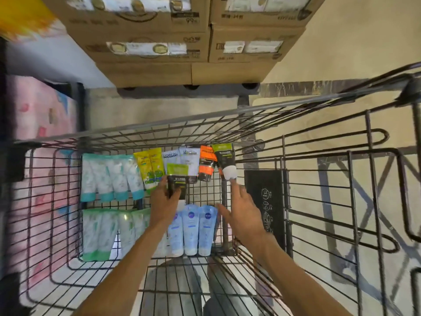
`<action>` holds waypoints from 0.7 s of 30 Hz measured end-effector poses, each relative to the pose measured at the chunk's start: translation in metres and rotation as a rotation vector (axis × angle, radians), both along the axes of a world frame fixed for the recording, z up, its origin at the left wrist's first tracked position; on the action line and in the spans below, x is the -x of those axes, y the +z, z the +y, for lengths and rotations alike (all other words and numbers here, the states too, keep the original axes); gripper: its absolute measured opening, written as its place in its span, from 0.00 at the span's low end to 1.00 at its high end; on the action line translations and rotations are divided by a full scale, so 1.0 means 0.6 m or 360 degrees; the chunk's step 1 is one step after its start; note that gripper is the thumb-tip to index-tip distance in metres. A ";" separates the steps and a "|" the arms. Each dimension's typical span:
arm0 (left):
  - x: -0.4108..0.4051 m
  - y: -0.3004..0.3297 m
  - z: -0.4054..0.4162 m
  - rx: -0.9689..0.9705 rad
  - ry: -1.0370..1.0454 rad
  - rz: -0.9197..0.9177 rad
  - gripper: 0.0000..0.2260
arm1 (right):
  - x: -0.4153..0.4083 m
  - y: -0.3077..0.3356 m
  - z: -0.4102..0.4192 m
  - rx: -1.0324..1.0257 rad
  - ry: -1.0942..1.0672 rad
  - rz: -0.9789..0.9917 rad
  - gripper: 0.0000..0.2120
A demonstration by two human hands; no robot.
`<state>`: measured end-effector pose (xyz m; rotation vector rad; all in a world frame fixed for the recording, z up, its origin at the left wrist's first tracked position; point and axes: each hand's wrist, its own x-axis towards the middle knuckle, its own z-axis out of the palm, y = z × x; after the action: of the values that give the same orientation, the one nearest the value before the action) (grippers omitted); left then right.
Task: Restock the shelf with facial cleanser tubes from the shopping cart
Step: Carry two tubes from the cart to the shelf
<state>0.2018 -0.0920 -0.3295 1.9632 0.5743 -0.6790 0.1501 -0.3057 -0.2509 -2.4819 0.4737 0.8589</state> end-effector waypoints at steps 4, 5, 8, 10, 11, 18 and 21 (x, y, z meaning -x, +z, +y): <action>0.041 -0.003 0.082 -0.0015 0.0146 0.0067 0.28 | -0.093 -0.056 0.008 0.0240 0.0128 0.0062 0.41; 0.047 0.002 0.091 0.0014 0.0185 0.0056 0.26 | -0.113 -0.074 0.008 0.0277 0.0157 0.0098 0.42; 0.055 -0.001 0.112 -0.0013 0.0281 0.0056 0.25 | -0.158 -0.117 0.011 0.0351 0.0057 0.0234 0.45; 0.060 -0.011 0.119 -0.0061 0.0286 0.0068 0.24 | -0.171 -0.135 0.014 0.0408 -0.0029 0.0256 0.43; 0.060 -0.015 0.121 -0.0093 0.0288 0.0072 0.23 | -0.172 -0.144 0.015 0.0439 -0.0035 0.0236 0.40; 0.076 -0.014 0.119 -0.0080 0.0331 0.0090 0.16 | -0.175 -0.159 0.015 0.0378 -0.0169 0.0097 0.33; 0.084 -0.005 0.115 -0.0060 0.0272 0.0075 0.17 | -0.161 -0.136 0.025 0.0218 -0.0273 0.0026 0.34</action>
<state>0.1517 -0.0228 -0.3327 1.9112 0.7793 -0.6120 0.2465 -0.2908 -0.3326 -2.5134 0.7621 0.8022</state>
